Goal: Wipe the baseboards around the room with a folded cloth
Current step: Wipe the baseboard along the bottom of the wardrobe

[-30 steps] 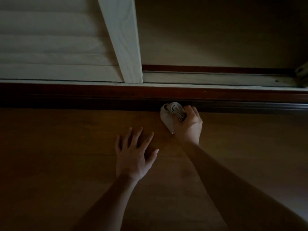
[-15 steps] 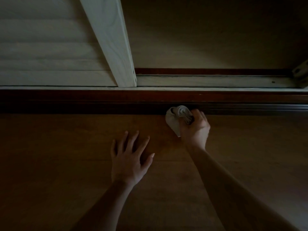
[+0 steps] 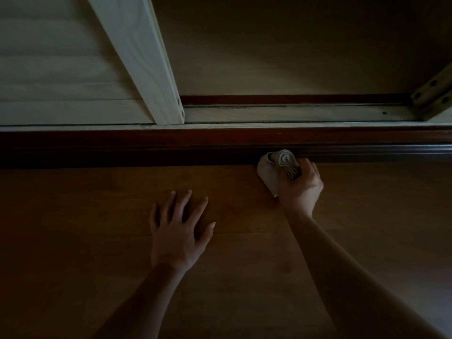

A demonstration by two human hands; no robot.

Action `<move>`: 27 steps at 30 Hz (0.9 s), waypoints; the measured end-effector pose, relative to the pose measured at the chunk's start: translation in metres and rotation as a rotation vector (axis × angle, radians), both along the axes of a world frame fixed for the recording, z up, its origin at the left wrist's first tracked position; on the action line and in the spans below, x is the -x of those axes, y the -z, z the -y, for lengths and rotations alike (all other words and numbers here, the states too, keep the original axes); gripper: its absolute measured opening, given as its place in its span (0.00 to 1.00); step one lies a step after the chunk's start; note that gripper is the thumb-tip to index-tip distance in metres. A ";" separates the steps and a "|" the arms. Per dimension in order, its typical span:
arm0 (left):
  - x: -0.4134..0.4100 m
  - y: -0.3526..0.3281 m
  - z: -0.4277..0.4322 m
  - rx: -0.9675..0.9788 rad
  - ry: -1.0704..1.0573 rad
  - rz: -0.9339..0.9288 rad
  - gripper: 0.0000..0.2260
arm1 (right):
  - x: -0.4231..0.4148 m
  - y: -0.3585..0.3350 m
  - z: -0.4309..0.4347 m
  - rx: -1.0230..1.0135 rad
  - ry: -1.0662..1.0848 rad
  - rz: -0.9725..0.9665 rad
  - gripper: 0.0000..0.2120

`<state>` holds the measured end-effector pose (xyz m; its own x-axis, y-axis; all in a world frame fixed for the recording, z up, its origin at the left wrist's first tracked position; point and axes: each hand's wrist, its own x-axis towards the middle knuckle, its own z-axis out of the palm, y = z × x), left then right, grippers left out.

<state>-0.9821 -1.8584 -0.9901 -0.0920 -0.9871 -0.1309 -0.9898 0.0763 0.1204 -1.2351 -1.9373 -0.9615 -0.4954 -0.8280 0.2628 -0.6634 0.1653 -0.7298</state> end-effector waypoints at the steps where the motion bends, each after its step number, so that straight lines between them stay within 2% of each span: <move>1: 0.000 0.000 0.001 0.000 -0.001 0.001 0.30 | -0.003 0.001 0.000 -0.004 -0.003 0.000 0.06; 5: -0.001 -0.001 0.000 0.006 -0.003 -0.006 0.30 | 0.004 0.002 0.002 -0.017 -0.100 -0.061 0.08; 8: -0.001 -0.001 0.000 0.002 -0.008 -0.013 0.29 | 0.008 0.003 0.001 0.019 -0.045 -0.068 0.08; 18: -0.002 0.004 0.001 0.028 0.015 -0.010 0.29 | -0.085 0.002 0.007 -0.018 -0.228 -0.025 0.09; 22: -0.005 0.004 0.001 0.031 0.028 -0.037 0.29 | -0.128 -0.001 0.008 -0.023 -0.298 0.027 0.18; 27: -0.005 0.002 0.000 0.022 0.028 -0.054 0.30 | -0.125 0.000 0.008 -0.035 -0.266 0.014 0.11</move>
